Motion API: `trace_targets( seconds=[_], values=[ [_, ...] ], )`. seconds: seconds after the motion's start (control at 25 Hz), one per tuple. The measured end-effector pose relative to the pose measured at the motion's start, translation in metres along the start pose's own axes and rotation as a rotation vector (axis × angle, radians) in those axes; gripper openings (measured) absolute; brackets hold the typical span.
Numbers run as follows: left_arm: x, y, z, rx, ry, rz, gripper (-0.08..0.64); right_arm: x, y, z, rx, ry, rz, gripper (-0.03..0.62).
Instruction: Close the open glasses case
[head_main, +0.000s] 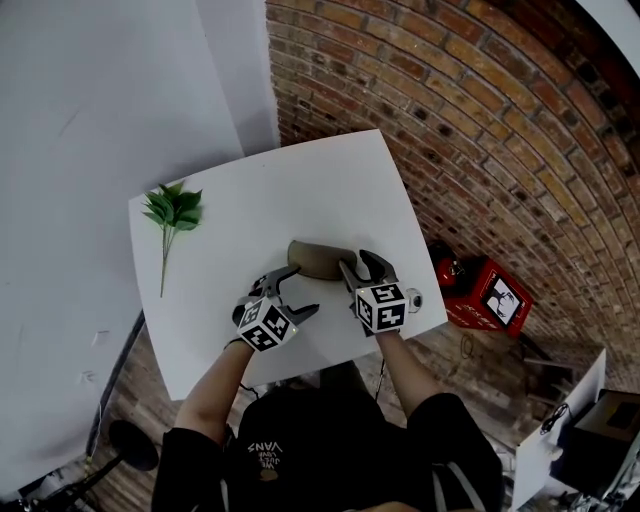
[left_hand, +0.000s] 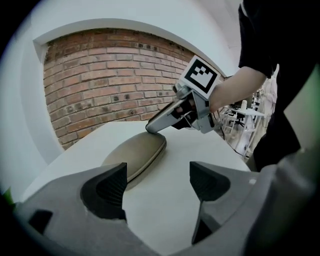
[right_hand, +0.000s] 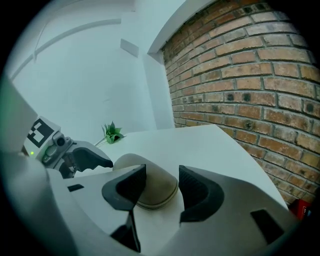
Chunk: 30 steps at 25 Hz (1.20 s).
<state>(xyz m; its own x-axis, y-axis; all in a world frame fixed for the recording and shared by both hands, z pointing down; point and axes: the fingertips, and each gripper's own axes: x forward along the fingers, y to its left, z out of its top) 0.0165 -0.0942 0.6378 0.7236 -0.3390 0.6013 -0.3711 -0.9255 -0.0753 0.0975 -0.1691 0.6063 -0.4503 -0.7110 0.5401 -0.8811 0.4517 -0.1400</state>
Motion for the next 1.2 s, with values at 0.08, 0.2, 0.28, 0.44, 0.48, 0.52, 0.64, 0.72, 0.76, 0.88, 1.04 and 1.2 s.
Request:
trace_targets(
  seconds=[0.08,0.2,0.28,0.44,0.48,0.52,0.64,0.72,0.76,0.88,1.04,1.2],
  values=[
    [0.004,-0.003,-0.004,0.006,0.022,-0.009,0.390,0.000,-0.001,-0.001,-0.006,0.001,-0.001,0.204],
    [0.007,-0.005,-0.007,0.019,0.044,-0.011,0.402,0.000,-0.001,-0.002,-0.004,-0.008,-0.005,0.202],
    [0.008,-0.005,-0.008,0.015,0.052,-0.012,0.403,-0.001,-0.001,-0.003,0.002,-0.015,-0.009,0.202],
    [0.010,-0.005,-0.009,-0.005,0.081,-0.018,0.408,-0.001,0.002,-0.004,-0.023,-0.023,-0.015,0.193],
    [0.011,-0.005,-0.009,-0.022,0.082,-0.022,0.408,-0.001,0.004,-0.004,-0.039,-0.021,-0.013,0.181],
    [0.011,-0.005,-0.009,-0.039,0.083,-0.027,0.408,-0.001,0.006,-0.003,-0.056,-0.019,-0.011,0.164],
    [0.013,-0.005,-0.009,-0.053,0.094,-0.032,0.411,-0.001,0.008,-0.003,-0.087,-0.018,-0.015,0.152],
    [0.013,-0.005,-0.010,-0.053,0.093,-0.030,0.410,-0.001,0.008,-0.003,-0.079,-0.020,-0.015,0.153],
    [0.013,-0.005,-0.010,-0.050,0.091,-0.028,0.410,-0.001,0.007,-0.003,-0.074,-0.019,-0.015,0.153],
    [0.012,-0.005,-0.010,-0.015,0.095,-0.013,0.408,-0.001,0.005,-0.002,-0.073,-0.014,-0.026,0.165],
    [0.011,-0.003,-0.011,0.029,0.101,0.008,0.382,-0.002,0.001,-0.002,-0.071,-0.006,-0.054,0.195],
    [0.005,0.001,-0.005,0.021,0.054,0.044,0.362,-0.004,0.002,-0.003,-0.064,-0.005,-0.058,0.213]
  ],
)
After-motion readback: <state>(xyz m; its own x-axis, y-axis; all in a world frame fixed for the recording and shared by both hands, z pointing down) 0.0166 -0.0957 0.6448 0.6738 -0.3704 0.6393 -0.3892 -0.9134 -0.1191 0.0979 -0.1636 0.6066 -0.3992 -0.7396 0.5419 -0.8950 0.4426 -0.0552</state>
